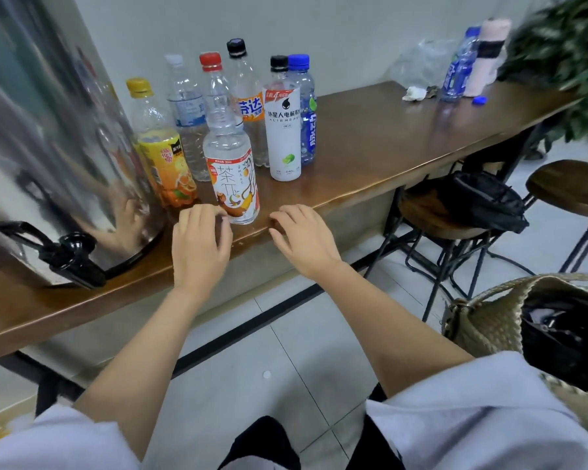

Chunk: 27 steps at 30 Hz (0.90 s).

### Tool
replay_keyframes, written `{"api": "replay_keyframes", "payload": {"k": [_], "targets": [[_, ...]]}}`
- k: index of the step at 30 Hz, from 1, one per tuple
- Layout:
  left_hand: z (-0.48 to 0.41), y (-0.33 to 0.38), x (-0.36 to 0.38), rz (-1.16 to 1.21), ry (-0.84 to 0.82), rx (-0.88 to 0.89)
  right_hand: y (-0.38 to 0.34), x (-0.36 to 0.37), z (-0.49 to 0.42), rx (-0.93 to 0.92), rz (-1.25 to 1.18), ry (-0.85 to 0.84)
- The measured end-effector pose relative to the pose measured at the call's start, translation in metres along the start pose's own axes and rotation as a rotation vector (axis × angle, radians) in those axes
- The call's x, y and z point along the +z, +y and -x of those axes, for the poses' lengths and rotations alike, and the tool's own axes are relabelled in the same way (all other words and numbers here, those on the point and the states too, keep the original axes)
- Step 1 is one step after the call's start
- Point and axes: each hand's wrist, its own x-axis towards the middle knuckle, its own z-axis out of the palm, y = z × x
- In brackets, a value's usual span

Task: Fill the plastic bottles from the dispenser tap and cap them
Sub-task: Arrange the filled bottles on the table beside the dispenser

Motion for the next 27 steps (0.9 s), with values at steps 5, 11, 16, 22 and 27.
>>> {"api": "replay_keyframes", "payload": {"k": [5,11,16,22,27], "targets": [[0.025,0.051,0.021,0.165,-0.072,0.373,0.024,-0.006,0.044,0.074,0.072,0.079],[0.037,0.098,0.088,0.242,-0.303,0.481,0.075,-0.006,0.101,0.33,0.171,0.093],[0.052,0.115,0.149,0.18,-0.505,0.445,0.102,-0.003,0.131,0.547,0.21,0.011],[0.072,0.13,0.203,0.134,-0.671,0.445,0.133,0.013,0.157,0.733,0.268,0.019],[0.084,0.133,0.237,0.111,-0.751,0.517,0.168,0.049,0.166,0.794,0.226,-0.055]]}}
